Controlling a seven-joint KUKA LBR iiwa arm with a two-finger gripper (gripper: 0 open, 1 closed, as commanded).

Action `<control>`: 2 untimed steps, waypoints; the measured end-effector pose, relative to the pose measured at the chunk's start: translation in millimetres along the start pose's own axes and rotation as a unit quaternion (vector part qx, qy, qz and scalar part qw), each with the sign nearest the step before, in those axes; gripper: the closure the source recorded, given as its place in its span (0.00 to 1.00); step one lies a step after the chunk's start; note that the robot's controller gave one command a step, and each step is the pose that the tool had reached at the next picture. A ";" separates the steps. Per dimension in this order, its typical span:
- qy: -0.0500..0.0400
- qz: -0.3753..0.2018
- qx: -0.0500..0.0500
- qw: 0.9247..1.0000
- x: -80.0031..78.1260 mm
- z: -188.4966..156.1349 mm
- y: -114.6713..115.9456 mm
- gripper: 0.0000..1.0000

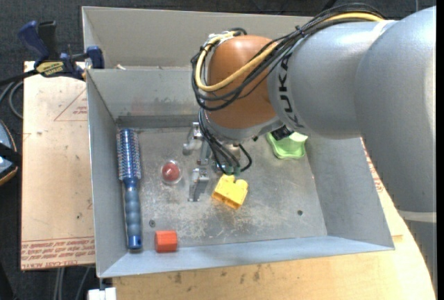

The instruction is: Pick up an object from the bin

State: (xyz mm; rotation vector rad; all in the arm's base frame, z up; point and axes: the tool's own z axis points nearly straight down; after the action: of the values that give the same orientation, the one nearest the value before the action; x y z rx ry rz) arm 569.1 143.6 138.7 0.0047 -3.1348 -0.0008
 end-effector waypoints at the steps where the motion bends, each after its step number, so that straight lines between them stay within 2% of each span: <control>1: 0.001 -0.050 0.002 0.999 54.1 44.5 -75.1 0.00; 2: -0.010 -0.211 -0.001 0.978 45.0 63.3 -146.5 0.00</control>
Offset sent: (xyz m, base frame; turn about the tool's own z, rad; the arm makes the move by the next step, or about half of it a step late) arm -0.0514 -0.0712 -0.0412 -0.1070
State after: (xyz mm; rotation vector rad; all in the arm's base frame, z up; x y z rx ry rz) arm 524.0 -2.9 75.7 0.6690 -3.0837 -0.0060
